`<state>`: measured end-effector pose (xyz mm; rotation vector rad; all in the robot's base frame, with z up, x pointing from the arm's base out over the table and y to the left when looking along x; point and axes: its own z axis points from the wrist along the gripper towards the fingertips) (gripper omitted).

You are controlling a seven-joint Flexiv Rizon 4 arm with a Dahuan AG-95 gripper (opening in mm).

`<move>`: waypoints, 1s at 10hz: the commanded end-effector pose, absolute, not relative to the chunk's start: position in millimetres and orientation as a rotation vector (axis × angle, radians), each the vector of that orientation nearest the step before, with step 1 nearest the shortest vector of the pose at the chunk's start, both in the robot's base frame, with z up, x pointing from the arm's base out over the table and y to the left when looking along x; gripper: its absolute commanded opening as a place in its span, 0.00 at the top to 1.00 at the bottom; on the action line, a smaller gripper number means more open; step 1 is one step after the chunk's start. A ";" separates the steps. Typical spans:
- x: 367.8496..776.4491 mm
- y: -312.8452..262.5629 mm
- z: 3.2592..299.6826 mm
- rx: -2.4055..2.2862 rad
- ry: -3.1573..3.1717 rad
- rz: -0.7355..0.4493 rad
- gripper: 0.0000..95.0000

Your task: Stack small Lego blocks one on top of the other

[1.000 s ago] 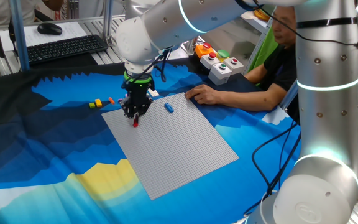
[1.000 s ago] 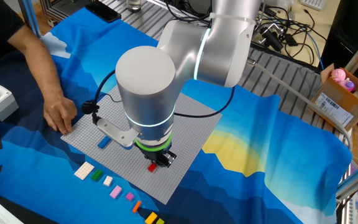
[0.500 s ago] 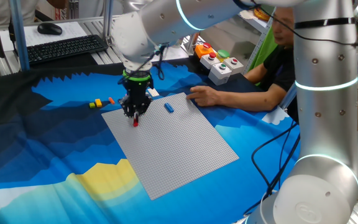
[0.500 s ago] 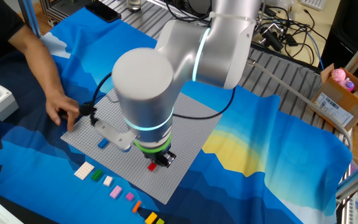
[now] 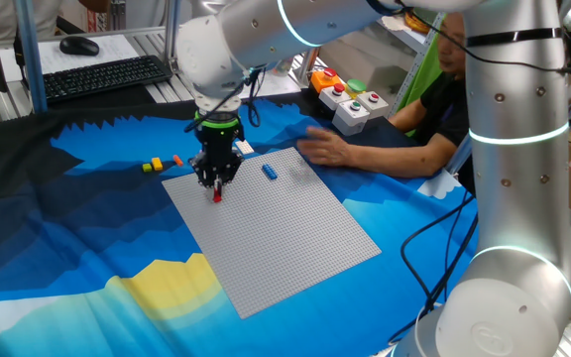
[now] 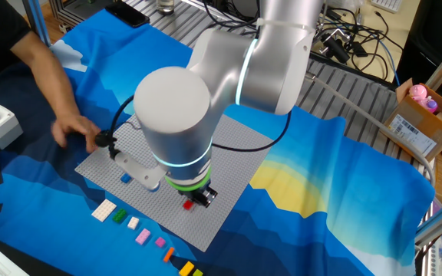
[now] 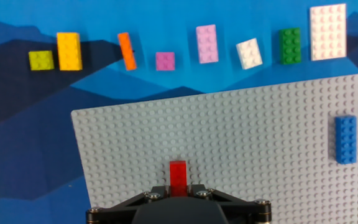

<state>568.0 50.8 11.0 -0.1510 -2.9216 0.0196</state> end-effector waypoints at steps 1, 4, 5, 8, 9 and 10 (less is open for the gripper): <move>567.1 50.8 11.2 -0.147 -2.921 0.022 1.00; 567.1 50.8 11.2 -0.145 -2.922 0.023 1.00; 567.1 50.8 11.2 -0.142 -2.922 0.022 1.00; 567.4 50.7 10.6 -0.145 -2.919 0.018 1.00; 567.8 50.2 9.9 -0.145 -2.919 0.019 1.00; 567.9 50.0 9.6 -0.145 -2.917 0.018 1.00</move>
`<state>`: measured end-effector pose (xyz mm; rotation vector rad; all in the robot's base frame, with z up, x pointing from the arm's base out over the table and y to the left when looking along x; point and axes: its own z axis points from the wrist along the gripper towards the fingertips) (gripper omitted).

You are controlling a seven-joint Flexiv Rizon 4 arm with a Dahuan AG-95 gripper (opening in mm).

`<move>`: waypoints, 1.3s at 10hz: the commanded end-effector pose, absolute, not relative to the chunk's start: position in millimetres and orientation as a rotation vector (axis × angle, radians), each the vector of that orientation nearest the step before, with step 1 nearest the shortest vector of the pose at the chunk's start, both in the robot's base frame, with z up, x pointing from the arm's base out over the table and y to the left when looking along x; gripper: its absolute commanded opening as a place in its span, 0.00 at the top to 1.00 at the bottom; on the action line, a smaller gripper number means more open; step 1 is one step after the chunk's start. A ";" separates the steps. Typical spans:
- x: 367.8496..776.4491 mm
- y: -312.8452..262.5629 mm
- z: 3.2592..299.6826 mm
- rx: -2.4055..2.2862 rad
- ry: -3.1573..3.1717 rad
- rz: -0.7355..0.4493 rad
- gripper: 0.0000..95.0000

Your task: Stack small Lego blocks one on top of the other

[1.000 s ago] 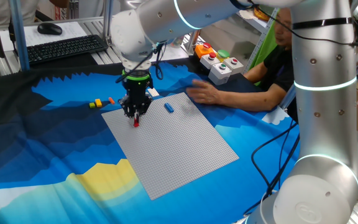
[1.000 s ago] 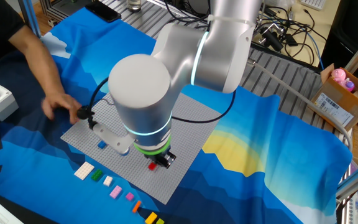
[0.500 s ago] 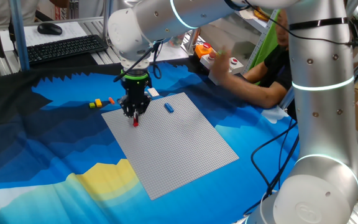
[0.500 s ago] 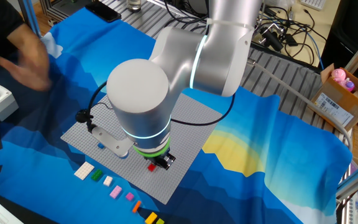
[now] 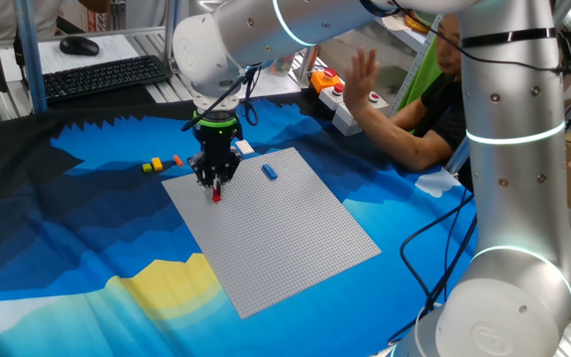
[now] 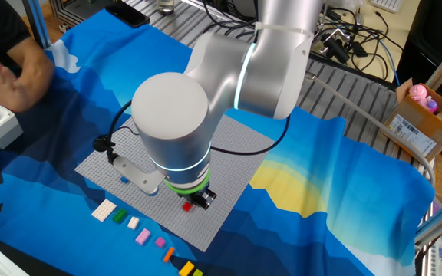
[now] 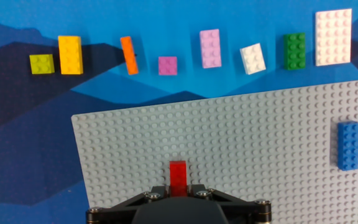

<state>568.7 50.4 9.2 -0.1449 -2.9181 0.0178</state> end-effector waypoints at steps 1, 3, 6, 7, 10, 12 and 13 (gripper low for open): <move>568.1 49.8 9.3 -0.146 -2.918 0.017 1.00; 568.7 48.9 8.7 -0.143 -2.920 0.011 1.00; 571.1 48.2 9.1 -0.147 -2.927 0.001 1.00; 571.3 48.3 8.3 -0.147 -2.927 0.001 1.00; 572.3 48.6 6.6 -0.125 -2.930 0.001 1.00; 572.9 48.6 6.3 -0.123 -2.929 0.001 1.00; 572.9 48.7 6.0 -0.127 -2.929 0.002 1.00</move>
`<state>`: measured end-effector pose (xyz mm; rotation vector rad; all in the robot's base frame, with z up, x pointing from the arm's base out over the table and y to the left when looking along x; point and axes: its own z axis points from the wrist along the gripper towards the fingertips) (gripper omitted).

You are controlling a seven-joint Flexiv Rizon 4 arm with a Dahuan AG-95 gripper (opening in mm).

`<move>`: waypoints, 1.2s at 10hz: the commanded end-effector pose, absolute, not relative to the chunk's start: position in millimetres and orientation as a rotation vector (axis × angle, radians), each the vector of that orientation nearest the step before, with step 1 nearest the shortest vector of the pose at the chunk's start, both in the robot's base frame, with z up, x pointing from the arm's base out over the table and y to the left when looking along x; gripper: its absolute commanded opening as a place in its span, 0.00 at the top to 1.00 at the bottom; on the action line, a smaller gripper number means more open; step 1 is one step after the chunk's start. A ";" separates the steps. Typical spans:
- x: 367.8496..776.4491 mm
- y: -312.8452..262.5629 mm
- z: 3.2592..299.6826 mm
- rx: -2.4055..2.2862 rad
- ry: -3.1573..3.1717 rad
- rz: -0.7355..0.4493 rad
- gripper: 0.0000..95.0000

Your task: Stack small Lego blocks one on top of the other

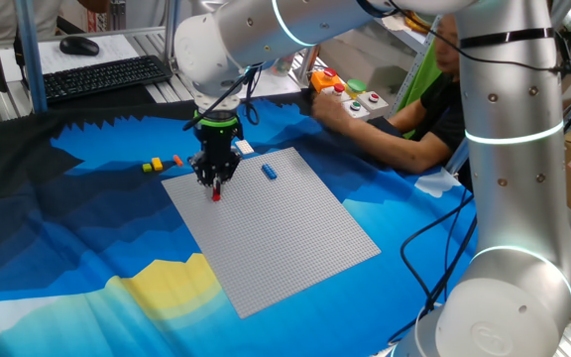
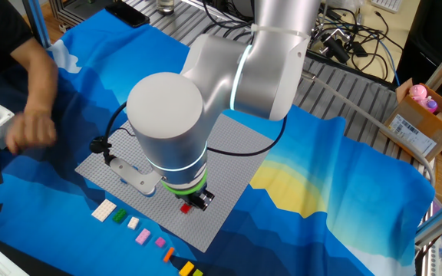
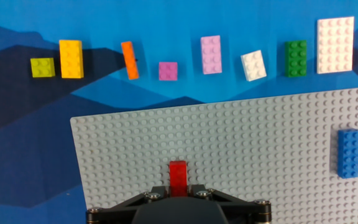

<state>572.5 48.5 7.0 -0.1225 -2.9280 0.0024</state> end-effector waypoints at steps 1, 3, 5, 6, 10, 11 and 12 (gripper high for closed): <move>573.0 48.7 5.7 -0.129 -2.929 0.003 1.00; 573.1 48.8 5.3 -0.132 -2.930 0.005 1.00; 573.2 48.9 4.9 -0.136 -2.932 0.008 0.60; 573.4 49.0 3.8 -0.138 -2.935 0.009 0.60; 571.7 47.1 12.9 -0.148 -2.934 0.008 0.60; 570.3 46.1 18.3 -0.141 -2.935 0.007 0.80; 569.7 45.6 20.6 -0.139 -2.933 0.004 1.00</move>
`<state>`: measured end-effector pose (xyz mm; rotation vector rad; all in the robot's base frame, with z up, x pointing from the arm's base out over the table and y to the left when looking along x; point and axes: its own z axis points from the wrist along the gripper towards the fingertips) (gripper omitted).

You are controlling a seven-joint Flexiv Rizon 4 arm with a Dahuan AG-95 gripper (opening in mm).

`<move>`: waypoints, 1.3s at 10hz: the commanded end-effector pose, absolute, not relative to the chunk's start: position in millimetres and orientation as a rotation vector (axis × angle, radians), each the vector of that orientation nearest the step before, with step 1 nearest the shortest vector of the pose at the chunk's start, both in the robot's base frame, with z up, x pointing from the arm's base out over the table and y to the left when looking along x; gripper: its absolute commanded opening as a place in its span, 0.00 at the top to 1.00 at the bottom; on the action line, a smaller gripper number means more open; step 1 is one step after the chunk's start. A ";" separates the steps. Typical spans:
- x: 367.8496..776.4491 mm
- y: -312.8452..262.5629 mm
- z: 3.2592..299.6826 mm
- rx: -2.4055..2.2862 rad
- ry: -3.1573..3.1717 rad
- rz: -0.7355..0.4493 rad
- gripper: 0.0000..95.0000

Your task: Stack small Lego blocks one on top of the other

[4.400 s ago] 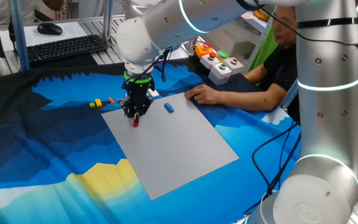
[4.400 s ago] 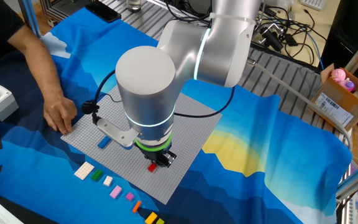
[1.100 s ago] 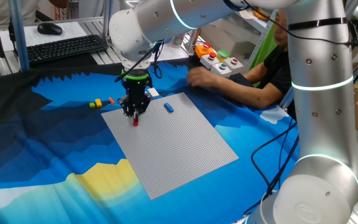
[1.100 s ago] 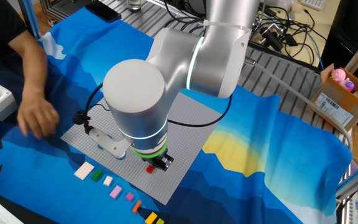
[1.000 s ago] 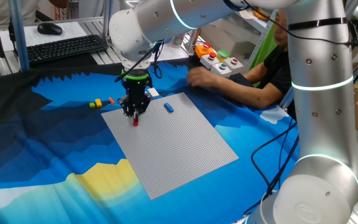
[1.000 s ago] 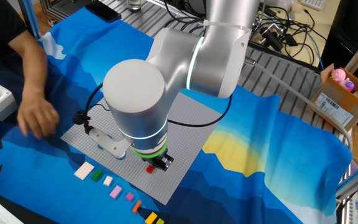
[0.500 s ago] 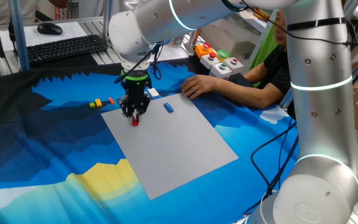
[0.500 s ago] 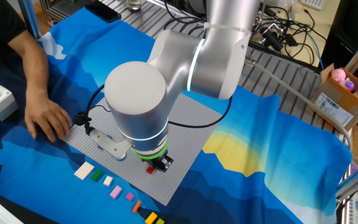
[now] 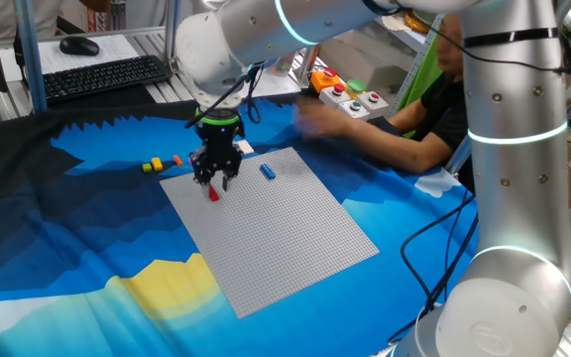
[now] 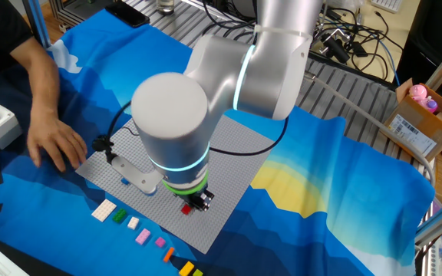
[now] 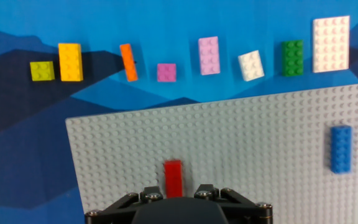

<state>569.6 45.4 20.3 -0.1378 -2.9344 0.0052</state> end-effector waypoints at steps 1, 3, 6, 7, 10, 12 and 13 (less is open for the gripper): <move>568.7 45.3 23.0 -0.140 -2.931 0.002 1.00; 569.0 45.4 22.1 -0.141 -2.931 0.004 1.00; 571.6 47.5 12.5 -0.148 -2.945 0.001 1.00; 573.0 48.4 7.6 -0.150 -2.948 -0.002 1.00; 575.7 47.6 13.0 -0.147 -2.932 0.002 1.00; 578.8 49.7 25.7 -0.164 -2.917 0.006 1.00; 578.9 50.0 24.5 -0.166 -2.919 0.006 1.00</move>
